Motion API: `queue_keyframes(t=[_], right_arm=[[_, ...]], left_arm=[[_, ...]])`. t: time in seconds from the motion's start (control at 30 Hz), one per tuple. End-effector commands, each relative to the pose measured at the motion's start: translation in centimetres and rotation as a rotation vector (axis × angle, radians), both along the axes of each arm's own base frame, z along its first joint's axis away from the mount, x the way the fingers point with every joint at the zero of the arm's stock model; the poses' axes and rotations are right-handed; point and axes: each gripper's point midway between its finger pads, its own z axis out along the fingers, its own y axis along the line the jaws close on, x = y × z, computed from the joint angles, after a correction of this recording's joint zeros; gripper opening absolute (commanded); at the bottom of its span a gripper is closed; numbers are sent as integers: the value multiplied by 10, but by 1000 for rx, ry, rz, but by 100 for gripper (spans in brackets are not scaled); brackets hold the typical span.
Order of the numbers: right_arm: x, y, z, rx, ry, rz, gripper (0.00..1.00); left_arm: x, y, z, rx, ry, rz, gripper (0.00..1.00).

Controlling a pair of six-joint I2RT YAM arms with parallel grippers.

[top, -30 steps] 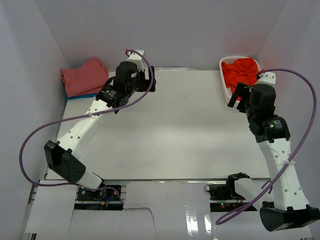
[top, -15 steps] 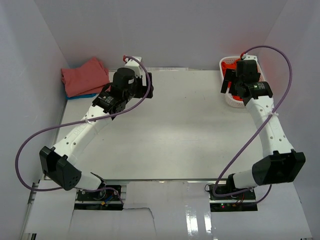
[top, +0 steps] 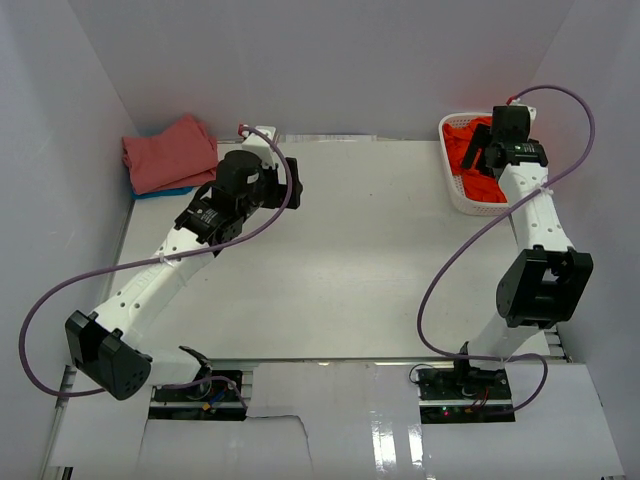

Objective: Fold and stack the t-shirts
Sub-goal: Grab crumpled tshirt from bin with the right arm

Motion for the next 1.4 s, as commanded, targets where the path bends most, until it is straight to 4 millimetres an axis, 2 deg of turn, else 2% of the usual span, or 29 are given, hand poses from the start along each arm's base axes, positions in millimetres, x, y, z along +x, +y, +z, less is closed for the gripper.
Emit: queue_keyframes(t=[0.0,0.07,0.13,0.17,0.23,0.27,0.47,0.67,0.9,1.03,1.23,1.37], right_arm=[[27,-2,1,17,-92,-28,90],[39,-2,-1,21,-110,-33,90],[54,-2,-12,25,-94,-28,90],[61,-3,-29,30,-60,-28,90],[72,0,-32,45,-59,-11,90],[77,-1,-46,44,-34,-12,90],[95,-10,-74,22,-9,-23,90],[107,-28,-88,-39,12,-42,90],[122,-43,-104,18,-5,-43,90],[137,-52,-109,14,-39,-41,90],[156,-58,-114,42,-63,-38,90],[165,-59,-125,46,-56,-28,90]], left_arm=[[-7,5,11,-25,-41,-8,98],[-9,6,7,-19,-38,-7,98],[-10,6,7,-19,-40,-9,98],[-10,6,7,-19,-42,-11,98],[-10,6,8,-19,-48,-16,98],[-10,6,8,-19,-48,-16,98],[-12,9,9,-16,-57,-12,98],[-14,13,7,-4,-63,-5,98],[-18,12,8,-17,-66,-19,98],[-18,11,7,-17,-68,-26,98],[-18,11,3,-11,-64,-24,98],[-18,10,1,-10,-61,-29,98]])
